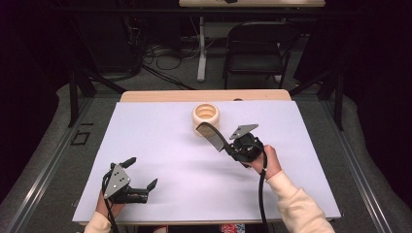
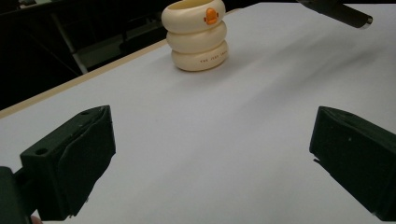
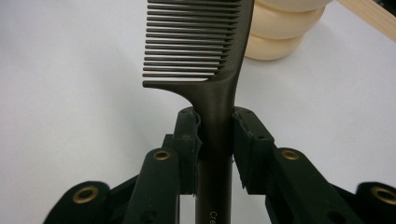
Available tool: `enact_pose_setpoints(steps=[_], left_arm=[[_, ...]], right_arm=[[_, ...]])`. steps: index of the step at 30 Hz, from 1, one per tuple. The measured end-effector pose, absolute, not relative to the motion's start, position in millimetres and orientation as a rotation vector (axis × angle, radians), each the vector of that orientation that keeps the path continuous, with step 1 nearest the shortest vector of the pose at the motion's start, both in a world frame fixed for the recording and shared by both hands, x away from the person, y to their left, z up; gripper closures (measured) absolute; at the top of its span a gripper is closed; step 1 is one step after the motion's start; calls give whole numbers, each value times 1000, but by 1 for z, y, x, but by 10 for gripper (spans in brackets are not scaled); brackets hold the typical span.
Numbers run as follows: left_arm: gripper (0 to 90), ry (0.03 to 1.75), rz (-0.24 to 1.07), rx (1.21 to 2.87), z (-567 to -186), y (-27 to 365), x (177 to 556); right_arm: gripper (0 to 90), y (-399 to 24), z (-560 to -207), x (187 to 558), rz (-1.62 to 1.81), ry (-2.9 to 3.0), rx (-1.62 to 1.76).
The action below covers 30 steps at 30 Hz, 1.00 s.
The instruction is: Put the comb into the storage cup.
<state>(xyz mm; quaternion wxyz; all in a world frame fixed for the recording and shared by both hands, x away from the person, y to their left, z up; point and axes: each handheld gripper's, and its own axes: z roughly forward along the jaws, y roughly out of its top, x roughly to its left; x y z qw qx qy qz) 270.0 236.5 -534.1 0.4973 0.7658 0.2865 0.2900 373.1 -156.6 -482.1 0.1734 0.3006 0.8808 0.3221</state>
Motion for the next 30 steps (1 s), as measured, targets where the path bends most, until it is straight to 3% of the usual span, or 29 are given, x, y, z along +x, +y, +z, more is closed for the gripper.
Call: enact_pose_setpoints(steps=[30], left_arm=[[3,696,701,1856,-535,236,271]], right_arm=[[720,-163,-478,381,993,2407,897]])
